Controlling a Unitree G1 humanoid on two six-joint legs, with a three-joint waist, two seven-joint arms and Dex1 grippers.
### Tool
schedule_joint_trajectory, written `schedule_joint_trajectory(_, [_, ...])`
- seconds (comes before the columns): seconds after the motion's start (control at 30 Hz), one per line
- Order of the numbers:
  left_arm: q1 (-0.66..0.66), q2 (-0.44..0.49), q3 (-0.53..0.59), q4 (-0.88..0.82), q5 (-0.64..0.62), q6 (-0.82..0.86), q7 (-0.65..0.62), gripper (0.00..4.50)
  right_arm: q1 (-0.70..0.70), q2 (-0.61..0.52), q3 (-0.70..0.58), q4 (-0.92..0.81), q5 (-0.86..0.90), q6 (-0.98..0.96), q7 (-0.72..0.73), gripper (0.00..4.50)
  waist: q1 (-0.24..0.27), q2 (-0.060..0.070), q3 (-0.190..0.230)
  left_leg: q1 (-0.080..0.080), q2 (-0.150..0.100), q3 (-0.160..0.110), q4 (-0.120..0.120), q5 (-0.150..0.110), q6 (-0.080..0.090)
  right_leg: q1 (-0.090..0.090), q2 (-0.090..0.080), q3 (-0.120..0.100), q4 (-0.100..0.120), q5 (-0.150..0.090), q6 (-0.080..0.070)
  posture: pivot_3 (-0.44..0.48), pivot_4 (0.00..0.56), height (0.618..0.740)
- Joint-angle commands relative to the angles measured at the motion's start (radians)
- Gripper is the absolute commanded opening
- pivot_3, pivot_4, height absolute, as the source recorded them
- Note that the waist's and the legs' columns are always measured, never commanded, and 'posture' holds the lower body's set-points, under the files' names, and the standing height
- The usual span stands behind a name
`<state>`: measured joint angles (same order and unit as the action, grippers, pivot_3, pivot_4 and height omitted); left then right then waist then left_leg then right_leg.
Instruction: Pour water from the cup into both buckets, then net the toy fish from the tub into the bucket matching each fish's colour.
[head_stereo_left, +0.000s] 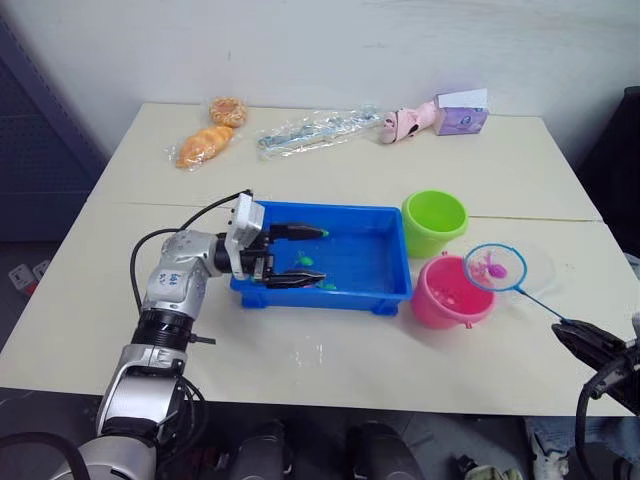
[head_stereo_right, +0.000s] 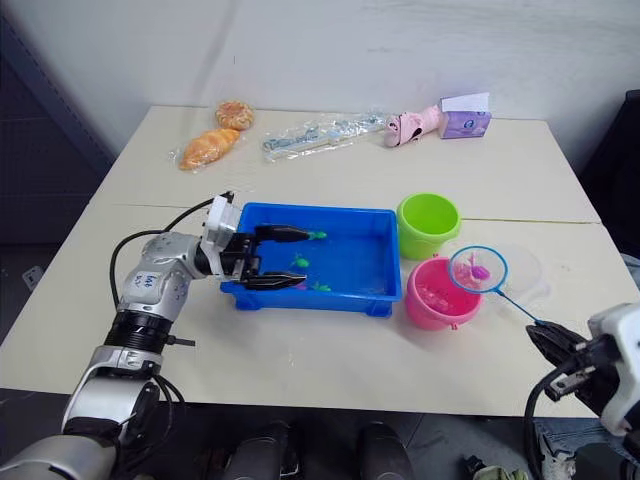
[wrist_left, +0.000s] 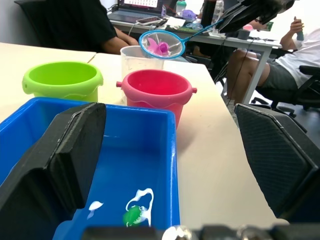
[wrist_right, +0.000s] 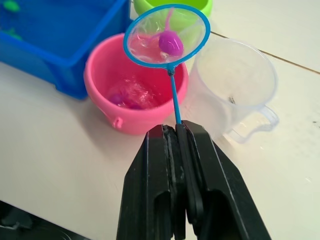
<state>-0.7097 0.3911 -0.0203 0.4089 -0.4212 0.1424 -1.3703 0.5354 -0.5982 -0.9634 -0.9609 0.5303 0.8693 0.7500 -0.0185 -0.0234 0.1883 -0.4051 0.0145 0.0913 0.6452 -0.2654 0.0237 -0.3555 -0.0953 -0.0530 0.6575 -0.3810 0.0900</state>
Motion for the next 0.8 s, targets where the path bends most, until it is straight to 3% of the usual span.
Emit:
schedule_joint_trajectory(0.03, [-0.022,-0.013,-0.004,-0.013,-0.009,-0.004,-0.007,4.43,0.057,0.033,0.085,-0.042,-0.195,-0.279,-0.029,0.0,-0.001,0.0,0.0,0.0,0.0,0.0,0.0,0.0,0.0,0.0,0.0,0.0,0.0,0.0,0.0,0.0,0.15,0.74])
schedule_joint_trajectory(0.23, [-0.016,-0.039,-0.014,-0.016,0.003,-0.027,0.001,4.43,0.142,0.039,0.267,0.114,-0.558,-0.756,-0.092,0.0,0.003,0.0,0.0,0.0,0.0,0.0,0.0,0.001,-0.001,0.0,0.0,0.0,0.0,0.0,0.0,0.0,0.15,0.74])
schedule_joint_trajectory(0.43, [-0.009,-0.054,-0.018,-0.034,-0.001,-0.017,0.021,4.43,0.13,-0.009,0.287,0.26,-0.888,-1.14,-0.246,0.0,0.01,0.0,0.0,0.0,0.0,0.001,0.001,0.001,-0.002,0.0,0.0,0.001,0.0,0.0,0.0,0.0,0.15,0.74])
schedule_joint_trajectory(0.8, [-0.024,-0.042,0.005,-0.013,-0.002,-0.031,0.039,4.43,0.116,-0.005,0.269,0.4,-1.168,-1.407,-0.45,0.0,0.017,0.0,0.0,0.0,0.0,0.001,0.001,0.002,-0.004,0.0,0.001,0.0,0.0,0.0,0.0,0.0,0.15,0.74])
